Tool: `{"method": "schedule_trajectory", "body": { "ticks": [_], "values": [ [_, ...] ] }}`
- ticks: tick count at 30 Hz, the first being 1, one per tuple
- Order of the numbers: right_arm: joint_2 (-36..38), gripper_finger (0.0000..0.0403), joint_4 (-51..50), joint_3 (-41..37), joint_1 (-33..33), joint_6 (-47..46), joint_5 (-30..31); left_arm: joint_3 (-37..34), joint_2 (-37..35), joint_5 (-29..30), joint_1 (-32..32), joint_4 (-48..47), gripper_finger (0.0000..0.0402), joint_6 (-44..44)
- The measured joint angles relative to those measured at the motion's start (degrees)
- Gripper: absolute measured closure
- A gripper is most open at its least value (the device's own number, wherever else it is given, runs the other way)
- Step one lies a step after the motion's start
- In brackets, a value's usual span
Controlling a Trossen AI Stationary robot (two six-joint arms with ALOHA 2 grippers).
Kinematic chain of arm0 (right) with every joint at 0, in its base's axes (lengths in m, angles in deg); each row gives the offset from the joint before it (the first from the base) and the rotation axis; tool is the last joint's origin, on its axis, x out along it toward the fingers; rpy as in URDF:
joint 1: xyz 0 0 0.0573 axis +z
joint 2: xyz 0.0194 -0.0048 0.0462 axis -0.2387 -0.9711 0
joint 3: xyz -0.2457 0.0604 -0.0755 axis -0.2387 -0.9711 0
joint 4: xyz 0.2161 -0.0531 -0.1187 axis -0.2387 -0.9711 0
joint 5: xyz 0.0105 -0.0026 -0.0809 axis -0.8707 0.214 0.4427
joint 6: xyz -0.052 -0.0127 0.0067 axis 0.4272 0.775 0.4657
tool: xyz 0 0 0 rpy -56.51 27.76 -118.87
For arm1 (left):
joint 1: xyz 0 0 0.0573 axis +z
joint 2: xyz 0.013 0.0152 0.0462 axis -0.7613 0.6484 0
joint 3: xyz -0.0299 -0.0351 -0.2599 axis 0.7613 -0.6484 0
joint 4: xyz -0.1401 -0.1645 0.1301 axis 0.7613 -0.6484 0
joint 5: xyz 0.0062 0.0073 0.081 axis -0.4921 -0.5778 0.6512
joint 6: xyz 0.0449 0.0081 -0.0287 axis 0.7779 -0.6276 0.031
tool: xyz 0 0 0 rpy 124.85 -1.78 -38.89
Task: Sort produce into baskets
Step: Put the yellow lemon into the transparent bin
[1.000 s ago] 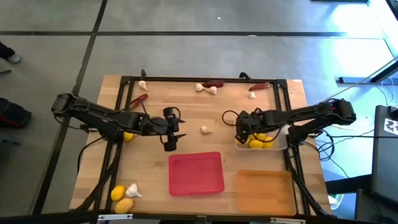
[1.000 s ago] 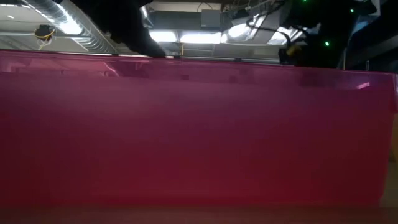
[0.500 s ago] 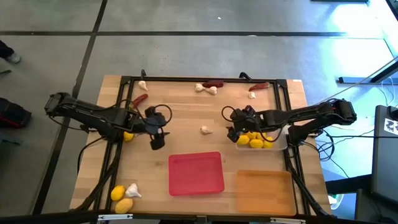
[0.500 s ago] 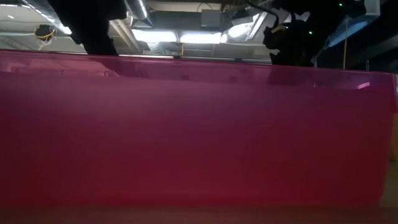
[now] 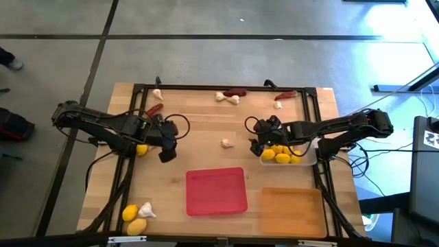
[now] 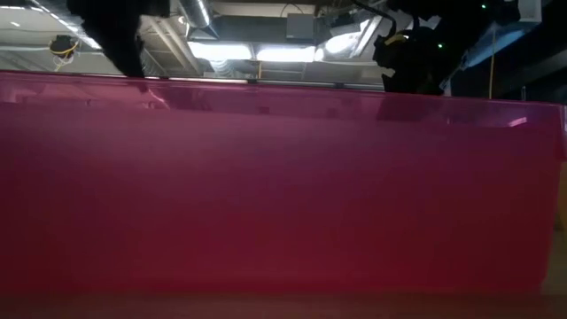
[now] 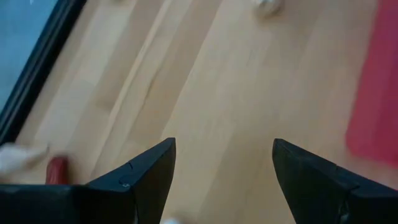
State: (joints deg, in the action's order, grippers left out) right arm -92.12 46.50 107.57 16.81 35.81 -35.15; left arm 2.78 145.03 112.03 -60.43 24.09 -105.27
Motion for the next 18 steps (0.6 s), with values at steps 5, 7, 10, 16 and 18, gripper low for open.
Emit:
{"method": "schedule_trajectory", "body": {
  "ticks": [5,7,10,16,18],
  "values": [
    [0.0,0.0084,0.2,0.0,0.0,0.1,-0.7,-0.2,0.7,-1.6,0.0,-6.3,0.0139,-8.8],
    [0.0,0.0084,0.3,0.0,0.0,0.7,-0.7,-0.9,1.0,-3.2,0.2,-7.7,0.0139,-11.3],
    [0.0,0.0084,0.9,0.0,0.0,1.1,-0.7,-2.9,1.9,-6.0,0.8,-8.6,0.0139,-13.2],
    [0.0,0.0083,0.9,0.0,0.0,1.6,-0.7,-6.6,4.7,-12.6,2.6,-13.2,0.0139,-16.2],
    [0.0,0.0084,0.9,0.0,0.0,1.8,-0.7,-8.0,5.9,-14.9,3.7,-14.7,0.0139,-16.7]
  ]
}}
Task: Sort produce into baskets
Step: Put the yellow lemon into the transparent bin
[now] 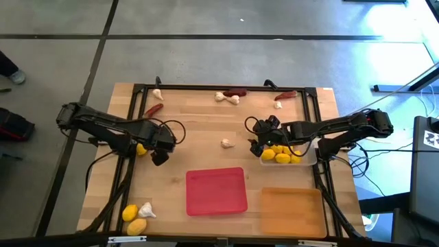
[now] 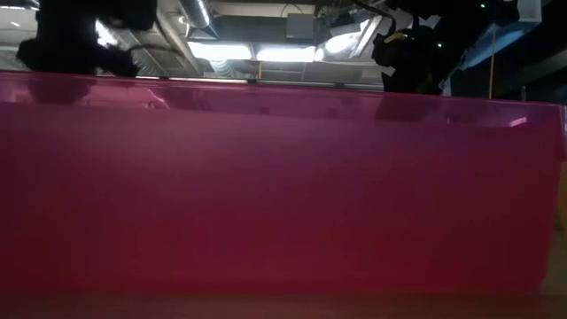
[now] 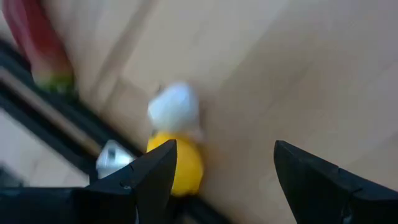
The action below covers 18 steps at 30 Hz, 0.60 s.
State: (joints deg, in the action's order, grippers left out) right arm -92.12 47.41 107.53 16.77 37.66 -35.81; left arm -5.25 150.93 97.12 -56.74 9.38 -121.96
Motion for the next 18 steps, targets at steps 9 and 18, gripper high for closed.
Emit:
{"method": "schedule_trajectory", "body": {
  "ticks": [9,18],
  "values": [
    [0.0,0.0084,0.2,0.0,0.0,0.7,0.0,-3.7,7.2,-1.9,5.5,-2.7,0.0139,2.1],
    [0.0,0.0084,0.5,0.0,0.0,0.7,0.0,-3.9,14.6,-3.6,9.7,-2.6,0.0139,5.3]
  ]
}}
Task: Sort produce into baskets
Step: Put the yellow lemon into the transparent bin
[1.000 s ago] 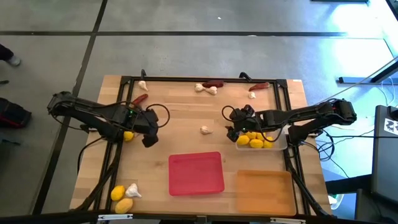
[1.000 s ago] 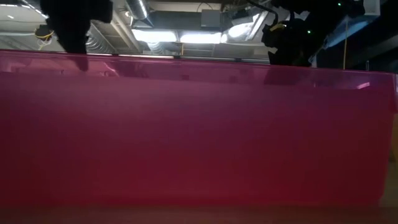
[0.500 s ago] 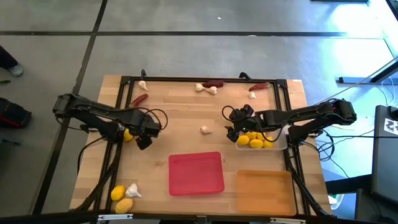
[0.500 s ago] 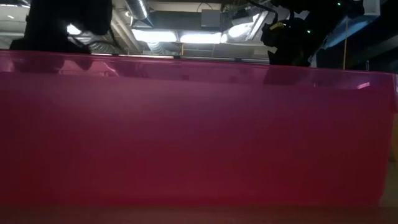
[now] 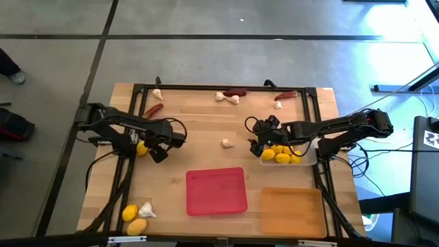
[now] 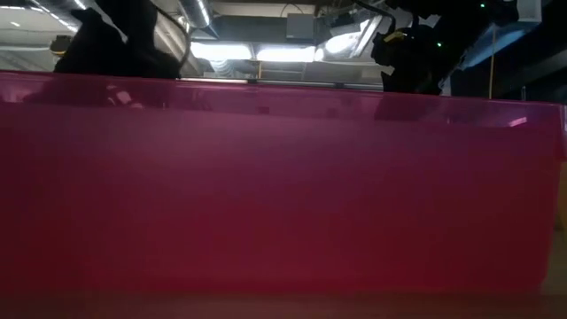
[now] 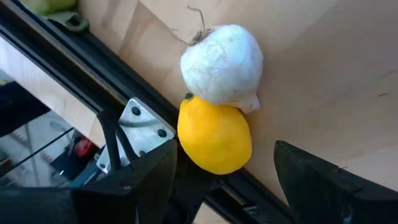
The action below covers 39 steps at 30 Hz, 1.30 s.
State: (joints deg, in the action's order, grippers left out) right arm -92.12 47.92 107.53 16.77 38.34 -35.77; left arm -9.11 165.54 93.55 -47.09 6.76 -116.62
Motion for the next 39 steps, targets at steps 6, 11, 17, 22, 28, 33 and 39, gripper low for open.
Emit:
{"method": "schedule_trajectory", "body": {
  "ticks": [6,11,17,22,28,33,39],
  "values": [
    [0.0,0.0084,0.0,0.0,0.0,0.0,0.0,0.0,7.1,-1.1,1.0,-3.5,0.0139,6.2],
    [0.0,0.0084,0.0,0.0,0.0,0.0,0.0,-1.0,12.9,-1.1,1.9,-3.6,0.0139,8.6],
    [0.0,0.0084,-0.1,0.0,0.0,0.0,0.0,-0.8,16.6,-1.1,1.9,-2.2,0.0139,10.0],
    [0.0,0.0084,-0.1,0.0,0.0,0.2,0.0,-0.8,16.8,-1.1,1.9,-1.9,0.0139,12.1],
    [0.0,0.0084,-0.1,0.0,0.0,0.2,0.0,-0.8,16.8,-1.6,1.9,-1.9,0.0139,16.2],
    [0.0,0.0084,-0.1,0.0,0.0,0.3,0.0,-1.2,16.8,-0.7,1.9,0.4,0.0139,22.0],
    [0.0,0.0084,-0.1,0.0,0.0,1.3,0.0,-1.2,16.9,-1.6,1.8,-0.1,0.0139,24.7]
  ]
}}
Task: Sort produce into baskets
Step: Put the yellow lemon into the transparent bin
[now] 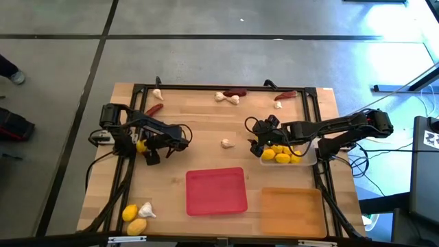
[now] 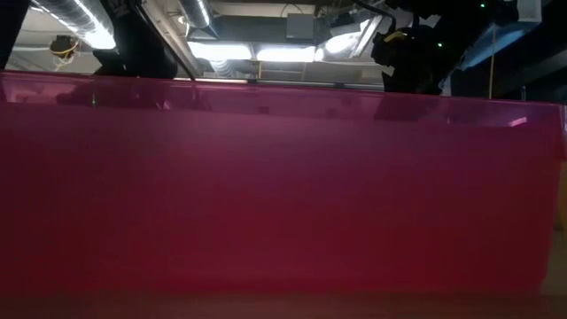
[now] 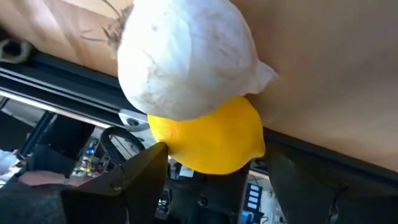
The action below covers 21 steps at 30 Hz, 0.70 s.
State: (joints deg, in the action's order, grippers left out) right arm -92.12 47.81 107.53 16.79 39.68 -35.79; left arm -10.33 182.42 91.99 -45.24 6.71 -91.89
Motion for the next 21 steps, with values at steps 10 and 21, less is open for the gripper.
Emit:
{"method": "schedule_trajectory", "body": {
  "ticks": [10,21],
  "values": [
    [0.0,0.0084,0.1,0.0,0.0,0.0,0.0,3.4,-5.1,-1.5,-3.5,-1.7,0.0139,-5.0],
    [0.0,0.0084,0.1,0.0,0.0,0.0,0.0,5.2,-8.3,1.3,-2.6,-5.1,0.0139,-16.5]
  ]
}}
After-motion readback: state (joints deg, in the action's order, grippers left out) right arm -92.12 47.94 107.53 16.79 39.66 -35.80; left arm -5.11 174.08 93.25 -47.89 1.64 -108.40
